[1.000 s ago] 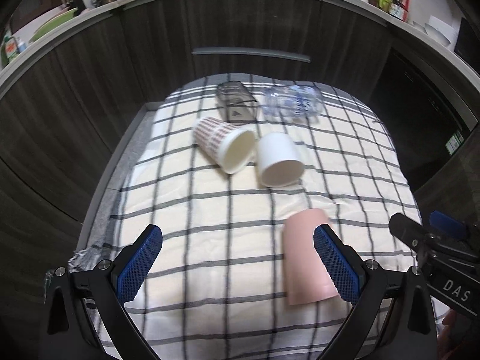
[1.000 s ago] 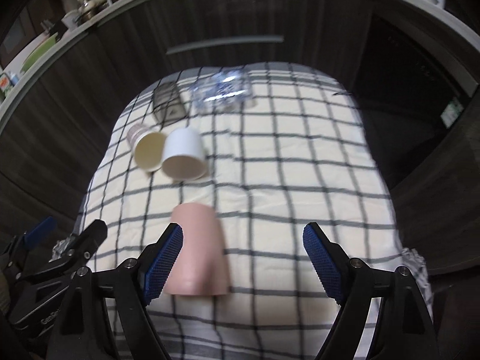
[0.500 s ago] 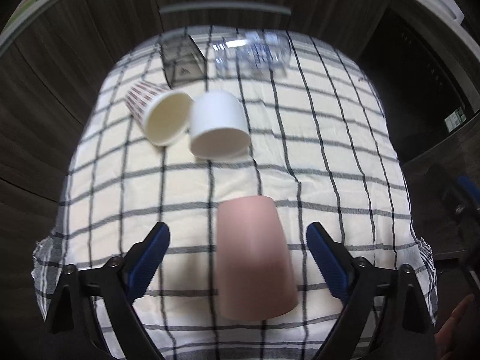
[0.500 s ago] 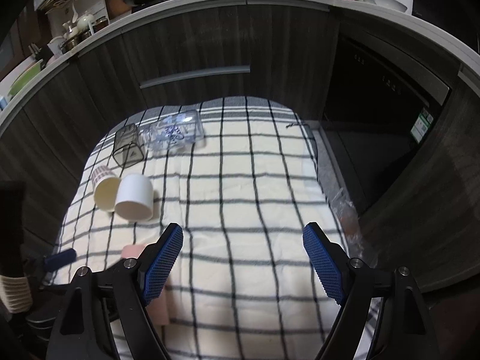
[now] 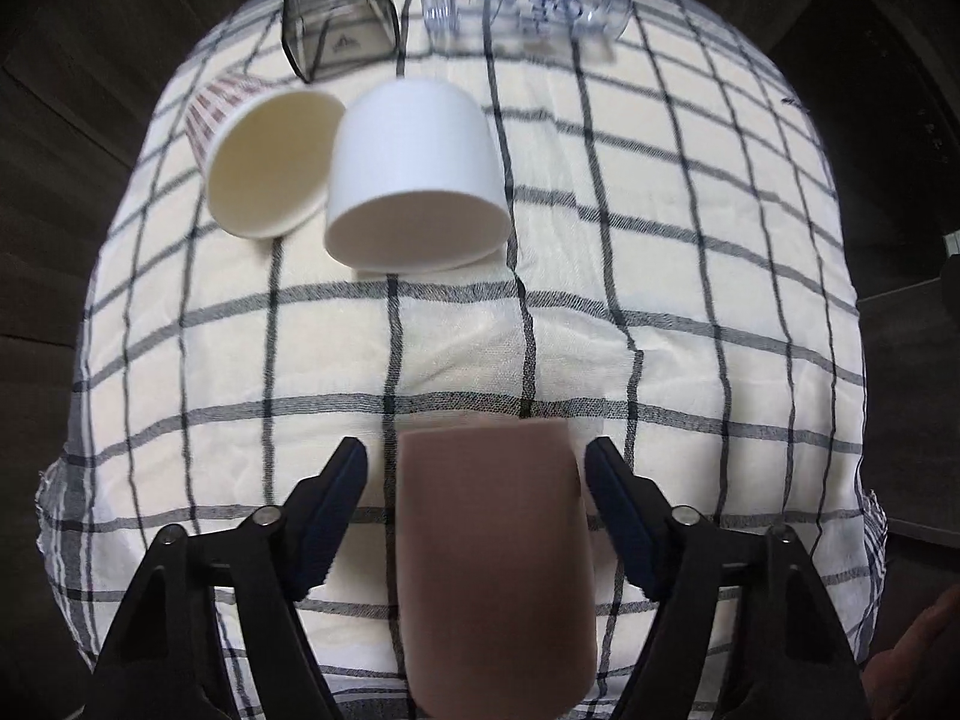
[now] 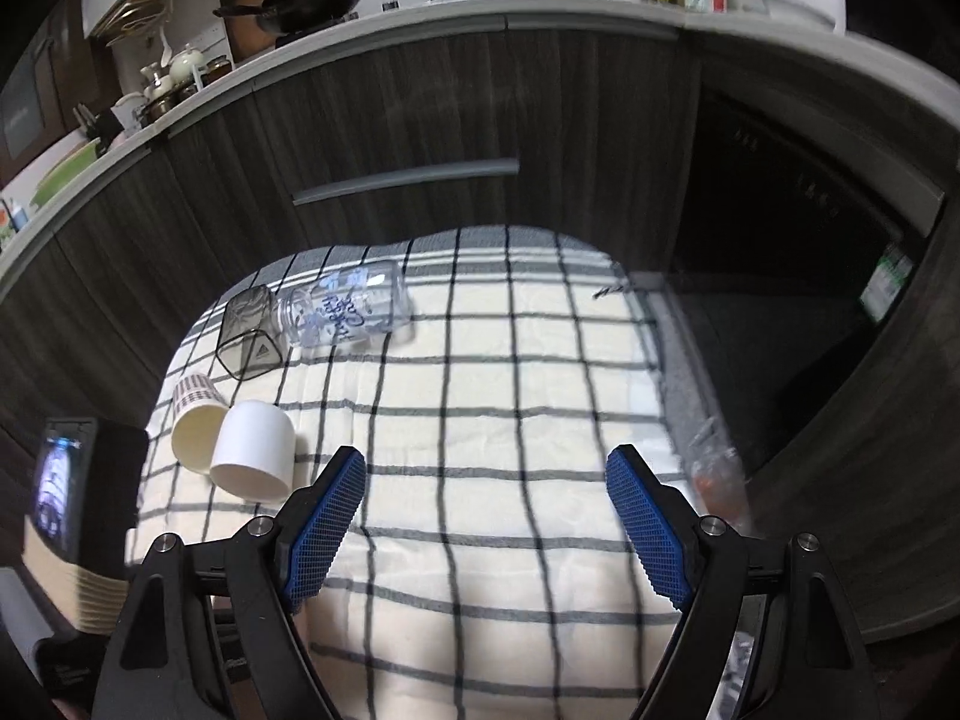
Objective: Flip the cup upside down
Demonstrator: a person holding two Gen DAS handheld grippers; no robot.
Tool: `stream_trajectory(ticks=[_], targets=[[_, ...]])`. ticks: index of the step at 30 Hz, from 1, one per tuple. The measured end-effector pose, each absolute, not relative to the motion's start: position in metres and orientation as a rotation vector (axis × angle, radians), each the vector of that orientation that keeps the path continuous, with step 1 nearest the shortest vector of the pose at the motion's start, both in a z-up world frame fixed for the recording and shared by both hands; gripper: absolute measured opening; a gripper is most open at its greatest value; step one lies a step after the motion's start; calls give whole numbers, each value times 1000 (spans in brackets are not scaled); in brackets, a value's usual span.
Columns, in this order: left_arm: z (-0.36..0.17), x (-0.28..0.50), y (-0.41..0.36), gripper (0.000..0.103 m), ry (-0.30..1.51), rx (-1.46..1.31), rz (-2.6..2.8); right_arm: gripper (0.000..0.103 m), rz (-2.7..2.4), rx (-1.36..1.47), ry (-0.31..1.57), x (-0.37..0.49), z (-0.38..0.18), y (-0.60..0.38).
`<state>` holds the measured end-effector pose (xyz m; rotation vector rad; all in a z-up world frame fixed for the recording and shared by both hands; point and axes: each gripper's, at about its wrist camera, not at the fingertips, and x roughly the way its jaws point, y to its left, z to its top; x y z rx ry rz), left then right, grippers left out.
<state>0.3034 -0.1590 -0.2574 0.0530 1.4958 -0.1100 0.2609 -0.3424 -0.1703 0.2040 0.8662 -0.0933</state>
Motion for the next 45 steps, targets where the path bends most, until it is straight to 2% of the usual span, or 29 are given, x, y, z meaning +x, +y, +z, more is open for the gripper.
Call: stream_trajectory(ticks=[3, 16, 25, 30, 34, 40, 45], targets=[[-268, 309, -162, 64, 1547, 59, -123, 82, -80, 213, 882, 268, -178, -343], [-265, 311, -149, 62, 1572, 9, -167, 82, -46, 296, 920, 276, -190, -343], [-209, 286, -141, 62, 1340, 37, -196, 82, -51, 295, 886, 250, -165, -335], [-177, 268, -136, 62, 1042, 87, -177, 82, -65, 275, 859, 233, -153, -329], [-176, 257, -130, 62, 848, 118, -133, 82, -82, 252, 849, 219, -150, -321], [-191, 252, -111, 62, 763, 83, -108, 82, -92, 205, 846, 205, -153, -305], [-202, 253, -106, 62, 790, 63, -114, 82, -91, 188, 866, 201, -162, -296]])
